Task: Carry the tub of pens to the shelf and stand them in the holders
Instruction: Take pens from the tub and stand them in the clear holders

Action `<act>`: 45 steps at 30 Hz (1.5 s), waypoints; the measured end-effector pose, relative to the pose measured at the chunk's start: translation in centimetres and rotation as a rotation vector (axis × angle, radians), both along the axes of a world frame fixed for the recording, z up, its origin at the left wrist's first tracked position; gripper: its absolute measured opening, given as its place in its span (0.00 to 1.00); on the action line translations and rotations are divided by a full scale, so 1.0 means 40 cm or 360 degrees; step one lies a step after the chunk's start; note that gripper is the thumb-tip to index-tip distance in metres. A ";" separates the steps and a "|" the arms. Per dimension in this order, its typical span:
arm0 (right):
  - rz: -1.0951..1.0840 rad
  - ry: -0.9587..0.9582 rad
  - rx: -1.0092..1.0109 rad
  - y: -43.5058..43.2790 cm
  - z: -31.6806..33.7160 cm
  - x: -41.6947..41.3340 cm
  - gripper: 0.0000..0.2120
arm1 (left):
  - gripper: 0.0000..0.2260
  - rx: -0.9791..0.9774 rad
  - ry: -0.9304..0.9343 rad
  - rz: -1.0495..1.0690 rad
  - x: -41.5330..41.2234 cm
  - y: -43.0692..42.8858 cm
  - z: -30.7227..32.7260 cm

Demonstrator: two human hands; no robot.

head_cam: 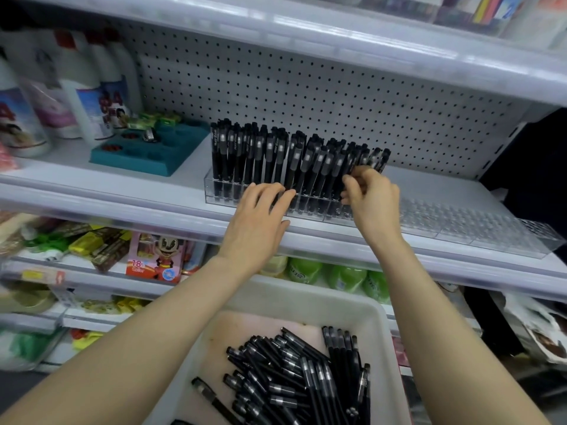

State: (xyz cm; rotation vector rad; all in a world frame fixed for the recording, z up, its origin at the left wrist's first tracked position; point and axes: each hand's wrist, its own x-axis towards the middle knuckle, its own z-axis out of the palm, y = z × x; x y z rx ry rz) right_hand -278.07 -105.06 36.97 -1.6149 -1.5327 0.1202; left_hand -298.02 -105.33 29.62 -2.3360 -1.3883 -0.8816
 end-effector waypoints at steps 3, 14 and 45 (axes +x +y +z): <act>0.0008 -0.0012 0.0004 -0.016 -0.001 -0.007 0.10 | 0.24 -0.0006 -0.0007 -0.0015 -0.002 -0.005 0.005; 0.0186 0.0011 -0.0146 -0.207 -0.172 -0.031 0.03 | 0.18 -0.0263 -0.0044 -0.0209 -0.050 -0.191 -0.095; 0.0575 -0.0281 -0.0754 -0.248 -0.164 -0.025 0.03 | 0.22 -0.0321 0.0018 -0.0093 -0.067 -0.197 -0.098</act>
